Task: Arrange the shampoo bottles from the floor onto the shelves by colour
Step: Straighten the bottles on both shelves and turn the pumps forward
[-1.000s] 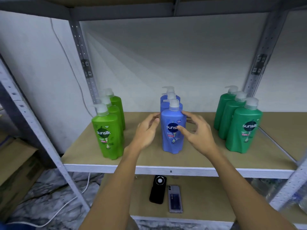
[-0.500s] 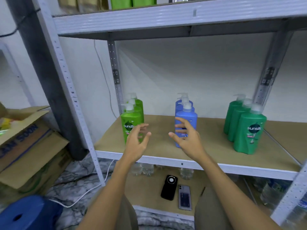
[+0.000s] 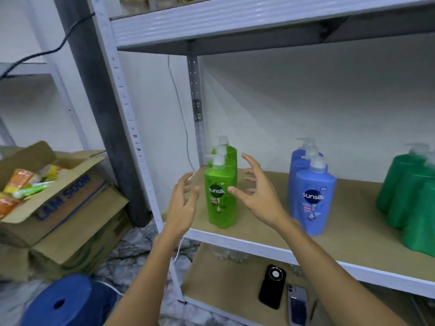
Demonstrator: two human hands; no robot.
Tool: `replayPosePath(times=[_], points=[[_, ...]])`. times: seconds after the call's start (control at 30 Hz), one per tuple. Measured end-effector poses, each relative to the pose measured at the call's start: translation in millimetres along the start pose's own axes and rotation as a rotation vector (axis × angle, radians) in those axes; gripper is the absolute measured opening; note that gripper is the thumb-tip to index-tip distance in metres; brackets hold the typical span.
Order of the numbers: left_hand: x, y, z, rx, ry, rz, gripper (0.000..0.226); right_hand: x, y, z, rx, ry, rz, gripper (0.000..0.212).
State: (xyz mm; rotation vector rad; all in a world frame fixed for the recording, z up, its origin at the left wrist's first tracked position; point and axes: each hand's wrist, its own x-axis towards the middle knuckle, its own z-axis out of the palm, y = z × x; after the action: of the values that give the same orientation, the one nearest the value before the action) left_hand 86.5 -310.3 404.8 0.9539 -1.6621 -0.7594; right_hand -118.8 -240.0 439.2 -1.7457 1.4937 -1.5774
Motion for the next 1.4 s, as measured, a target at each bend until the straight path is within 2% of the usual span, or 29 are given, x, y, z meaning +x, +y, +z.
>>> replayPosePath(times=[0.13,0.27,0.4,0.6,1.0,1.4], points=[[23.5,-8.3,1.7,-0.012,-0.011,0.013,0.064,18.2,18.5,27.9,-0.037,0.005,-0.033,0.100],[38.8,-17.7,7.1,-0.008,-0.064,0.016,0.057,26.3,32.7,48.1,-0.126,-0.035,-0.026,0.106],[47.3,-21.3,13.6,-0.049,-0.094,-0.007,0.055,31.5,43.7,55.3,-0.121,0.030,-0.054,0.100],[64.4,-33.1,27.2,-0.148,-0.091,-0.047,0.058,35.7,47.6,43.1,-0.109,-0.005,-0.071,0.100],[87.6,-32.9,70.5,-0.344,-0.070,-0.090,0.038,33.9,56.3,-18.0,-0.006,-0.137,-0.015,0.097],[86.2,-31.8,60.5,-0.206,-0.064,0.016,0.037,38.2,63.6,-38.5,0.045,-0.182,0.008,0.097]])
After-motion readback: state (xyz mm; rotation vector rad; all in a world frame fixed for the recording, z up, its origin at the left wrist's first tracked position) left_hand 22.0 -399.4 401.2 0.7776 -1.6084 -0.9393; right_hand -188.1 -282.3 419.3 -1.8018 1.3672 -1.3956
